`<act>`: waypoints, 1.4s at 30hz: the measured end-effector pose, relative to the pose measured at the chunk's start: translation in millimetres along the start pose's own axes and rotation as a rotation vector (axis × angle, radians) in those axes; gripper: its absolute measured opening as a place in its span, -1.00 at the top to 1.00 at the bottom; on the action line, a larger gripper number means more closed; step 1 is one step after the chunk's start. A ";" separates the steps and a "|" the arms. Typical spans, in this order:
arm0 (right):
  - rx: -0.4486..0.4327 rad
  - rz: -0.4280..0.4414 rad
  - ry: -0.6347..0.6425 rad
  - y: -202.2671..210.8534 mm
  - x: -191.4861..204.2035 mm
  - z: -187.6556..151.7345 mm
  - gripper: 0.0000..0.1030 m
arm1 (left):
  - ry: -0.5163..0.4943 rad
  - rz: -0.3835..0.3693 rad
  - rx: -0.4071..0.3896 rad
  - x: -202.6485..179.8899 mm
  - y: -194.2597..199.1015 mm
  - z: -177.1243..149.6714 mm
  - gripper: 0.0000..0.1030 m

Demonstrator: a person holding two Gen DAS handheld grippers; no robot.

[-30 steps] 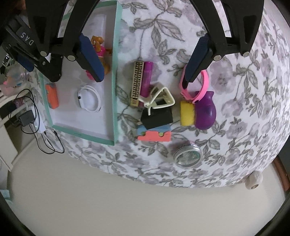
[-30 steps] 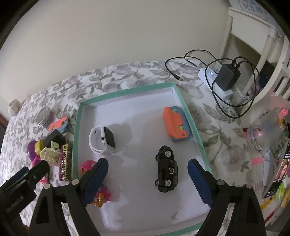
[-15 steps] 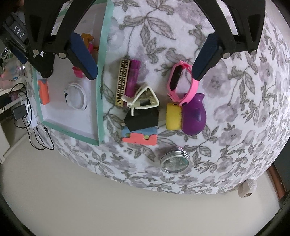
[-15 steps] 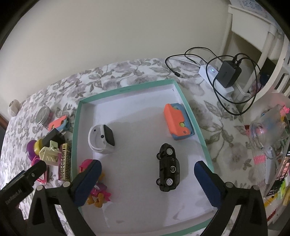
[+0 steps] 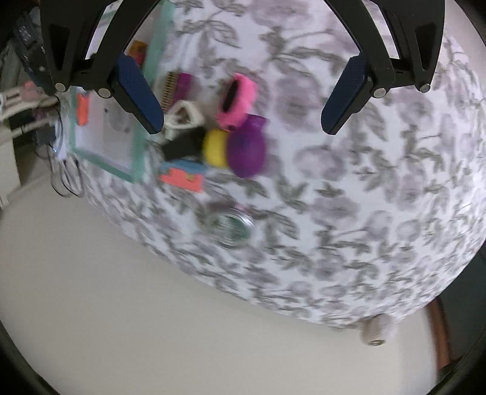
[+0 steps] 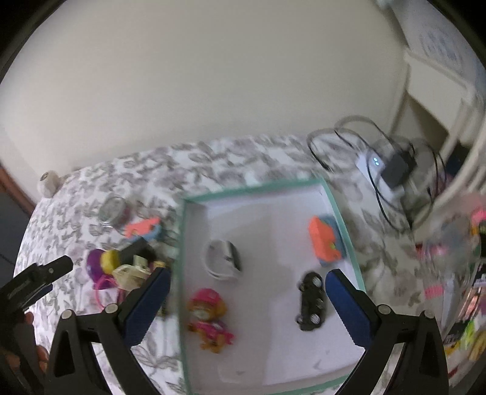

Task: Organize rigid objects
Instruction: 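Withdraw both tools from the tray back toward the toy pile, then grasp the gold-and-black patterned stick with the right tool while the left tool approaches the pink watch band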

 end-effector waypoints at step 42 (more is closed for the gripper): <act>0.186 0.147 0.141 -88.5 112.6 -28.4 0.30 | 0.101 0.014 0.165 35.7 -46.5 -14.2 -1.00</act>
Point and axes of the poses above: each gripper's, at about its wrist camera, not at the fingertips, and y roughly against the way its jaws point, x to its left, z to its top, the point moved 6 cm from there along -y, roughly the way its jaws point, and after that the axes turned 3 degrees about x, right-handed, at the moved point
